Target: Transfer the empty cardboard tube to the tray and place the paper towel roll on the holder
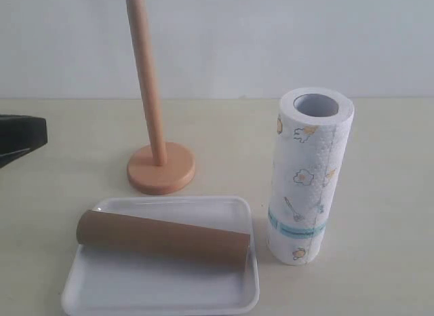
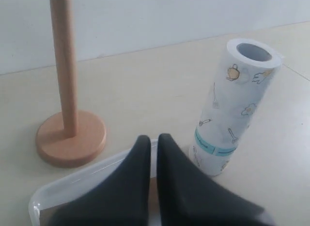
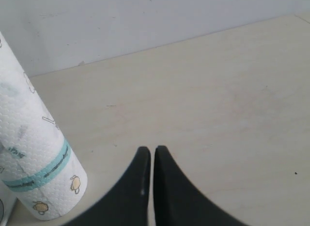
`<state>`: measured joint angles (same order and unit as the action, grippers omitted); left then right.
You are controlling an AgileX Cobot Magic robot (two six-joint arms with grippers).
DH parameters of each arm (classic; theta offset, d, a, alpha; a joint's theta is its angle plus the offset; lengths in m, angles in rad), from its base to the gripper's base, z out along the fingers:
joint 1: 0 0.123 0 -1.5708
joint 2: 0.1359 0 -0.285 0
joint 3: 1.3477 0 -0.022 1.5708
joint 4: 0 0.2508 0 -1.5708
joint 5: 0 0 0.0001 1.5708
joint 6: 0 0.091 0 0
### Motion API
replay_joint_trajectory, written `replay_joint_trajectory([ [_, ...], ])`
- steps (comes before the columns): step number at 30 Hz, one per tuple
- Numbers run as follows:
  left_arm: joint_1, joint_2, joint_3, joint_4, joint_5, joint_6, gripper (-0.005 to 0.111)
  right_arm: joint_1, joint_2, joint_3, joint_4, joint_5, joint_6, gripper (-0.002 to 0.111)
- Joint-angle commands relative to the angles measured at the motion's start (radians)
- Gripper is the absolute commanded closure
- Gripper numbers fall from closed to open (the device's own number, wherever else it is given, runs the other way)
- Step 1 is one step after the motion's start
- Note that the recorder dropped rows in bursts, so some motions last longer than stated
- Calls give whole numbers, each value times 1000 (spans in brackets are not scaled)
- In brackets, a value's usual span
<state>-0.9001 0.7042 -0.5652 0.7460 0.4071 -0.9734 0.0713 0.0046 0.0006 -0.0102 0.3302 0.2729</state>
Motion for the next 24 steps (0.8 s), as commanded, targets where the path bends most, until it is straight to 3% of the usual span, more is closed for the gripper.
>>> replay_joint_trajectory([
  [1,-6,-4,5,6,-17,-6,103,-3,-5,-1,-1,-7,-2,106],
  [14,6,-17,5,5,-16,-6,103,-3,-5,-1,-1,-5,-2,106],
  [18,171,-173,5,-21,-4,-6,103,-3,-5,-1,-1,-5,-2,106],
  [21,340,-342,23,-107,102,-6,103,-3,-5,-1,-1,-5,-2,106],
  [24,429,-428,63,-126,118,-6,103,-3,-5,-1,-1,-5,-2,106],
])
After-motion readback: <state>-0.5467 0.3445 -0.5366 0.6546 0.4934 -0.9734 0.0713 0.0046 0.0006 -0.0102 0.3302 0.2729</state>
